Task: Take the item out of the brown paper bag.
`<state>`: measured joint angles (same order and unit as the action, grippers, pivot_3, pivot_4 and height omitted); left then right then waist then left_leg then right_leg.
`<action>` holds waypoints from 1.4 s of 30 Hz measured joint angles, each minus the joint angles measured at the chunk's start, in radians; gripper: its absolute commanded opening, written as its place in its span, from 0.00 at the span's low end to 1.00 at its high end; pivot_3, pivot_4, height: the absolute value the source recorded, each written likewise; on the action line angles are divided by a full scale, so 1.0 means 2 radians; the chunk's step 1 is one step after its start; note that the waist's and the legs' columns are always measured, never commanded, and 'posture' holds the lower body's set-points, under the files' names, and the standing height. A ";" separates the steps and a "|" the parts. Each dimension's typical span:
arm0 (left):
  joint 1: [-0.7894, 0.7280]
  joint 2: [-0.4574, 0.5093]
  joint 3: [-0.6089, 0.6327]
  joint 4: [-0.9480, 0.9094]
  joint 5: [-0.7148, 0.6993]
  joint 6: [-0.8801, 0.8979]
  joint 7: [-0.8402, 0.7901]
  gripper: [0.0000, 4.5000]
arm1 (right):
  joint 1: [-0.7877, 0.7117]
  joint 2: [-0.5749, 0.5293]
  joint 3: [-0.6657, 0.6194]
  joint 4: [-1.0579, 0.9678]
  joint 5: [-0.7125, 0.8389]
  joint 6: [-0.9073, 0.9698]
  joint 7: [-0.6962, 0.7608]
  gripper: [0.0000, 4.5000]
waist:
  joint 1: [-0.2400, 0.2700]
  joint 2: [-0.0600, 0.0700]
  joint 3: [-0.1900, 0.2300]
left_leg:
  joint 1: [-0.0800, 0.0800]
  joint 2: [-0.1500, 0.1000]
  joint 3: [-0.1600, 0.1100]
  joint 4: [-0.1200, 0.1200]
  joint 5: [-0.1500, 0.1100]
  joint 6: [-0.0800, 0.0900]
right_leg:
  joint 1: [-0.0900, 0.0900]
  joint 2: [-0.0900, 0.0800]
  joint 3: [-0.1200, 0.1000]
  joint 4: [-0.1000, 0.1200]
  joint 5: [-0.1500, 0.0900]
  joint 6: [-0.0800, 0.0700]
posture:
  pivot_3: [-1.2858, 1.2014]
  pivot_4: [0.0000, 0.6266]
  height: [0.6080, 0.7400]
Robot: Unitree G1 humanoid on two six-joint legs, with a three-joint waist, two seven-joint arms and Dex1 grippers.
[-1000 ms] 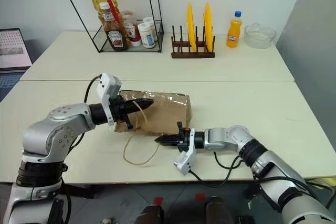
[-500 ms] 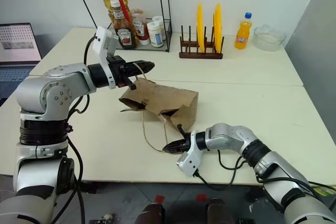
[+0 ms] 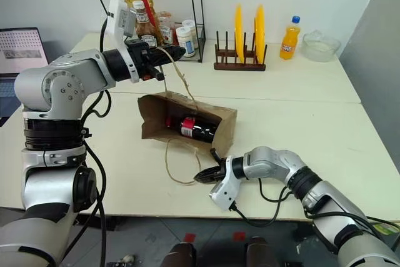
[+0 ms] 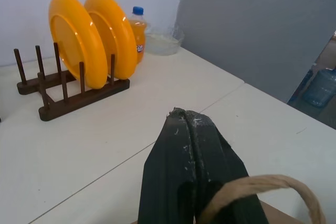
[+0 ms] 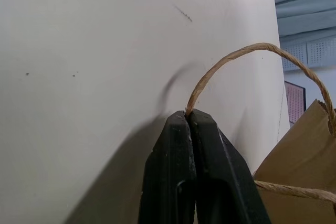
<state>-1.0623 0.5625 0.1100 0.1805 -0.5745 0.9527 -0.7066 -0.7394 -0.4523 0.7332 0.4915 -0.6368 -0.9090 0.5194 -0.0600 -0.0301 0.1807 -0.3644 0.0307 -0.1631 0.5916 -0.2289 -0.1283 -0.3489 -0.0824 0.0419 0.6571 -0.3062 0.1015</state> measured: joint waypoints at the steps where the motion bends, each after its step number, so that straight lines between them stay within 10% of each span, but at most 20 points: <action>1: 0.000 -0.004 0.003 0.000 0.000 -0.001 0.002 0.00 | 0.006 -0.001 -0.005 -0.004 0.008 0.009 0.005 0.00 | 0.001 0.000 0.000 | 0.000 0.000 0.000 0.000 0.000 0.000 | 0.000 0.000 0.000 0.000 0.000 0.000 | 0.52 0.24 1.00; 3: 0.001 -0.008 0.007 0.000 0.000 -0.001 0.008 0.00 | 0.029 -0.006 -0.021 -0.018 0.036 0.033 0.023 0.00 | 0.003 0.000 0.000 | 0.000 0.000 0.000 0.000 0.000 0.000 | 0.000 0.000 0.000 0.000 0.000 0.000 | 0.52 0.24 1.00; 18: 0.056 -0.005 0.004 -0.010 0.004 -0.035 -0.014 0.00 | 0.266 -0.155 -0.175 -0.351 0.381 0.393 0.200 0.99 | 0.012 0.003 0.003 | -0.009 0.000 0.000 0.001 0.000 0.000 | -0.006 0.000 0.000 -0.004 0.000 0.001 | 0.52 0.24 1.00; 22: 0.056 -0.005 0.002 -0.014 0.003 -0.036 -0.024 0.00 | 0.245 -0.162 -0.230 -0.459 0.488 0.569 0.192 0.95 | 0.006 0.004 0.003 | -0.009 0.000 0.000 0.001 0.000 0.000 | -0.007 0.000 0.000 -0.002 0.000 0.001 | 0.52 0.24 1.00; 34: 0.052 -0.008 -0.004 -0.011 0.006 -0.040 -0.025 0.00 | 0.058 0.032 -0.281 -0.441 0.842 0.935 0.069 0.02 | 0.002 0.004 0.004 | -0.014 0.000 0.000 0.002 0.001 0.000 | -0.013 0.000 0.000 0.002 0.001 0.001 | 0.52 0.24 1.00; 42: 0.048 -0.008 -0.007 -0.011 0.007 -0.042 -0.024 0.00 | 0.019 0.164 -0.249 -0.351 0.831 0.936 0.052 0.01 | -0.004 0.005 0.004 | -0.014 0.000 0.000 0.001 0.001 0.000 | -0.015 0.000 0.000 0.004 0.000 0.001 | 0.52 0.24 1.00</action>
<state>-0.9653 0.5468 0.0958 0.1591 -0.5614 0.8688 -0.7552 -0.7005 -0.1249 0.2360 -0.2105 1.0251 0.9635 0.6241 -0.0683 -0.0206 0.1882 -0.3928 0.0304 -0.1629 0.5944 -0.2273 -0.1283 -0.3787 -0.0822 0.0421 0.6651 -0.3053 0.1034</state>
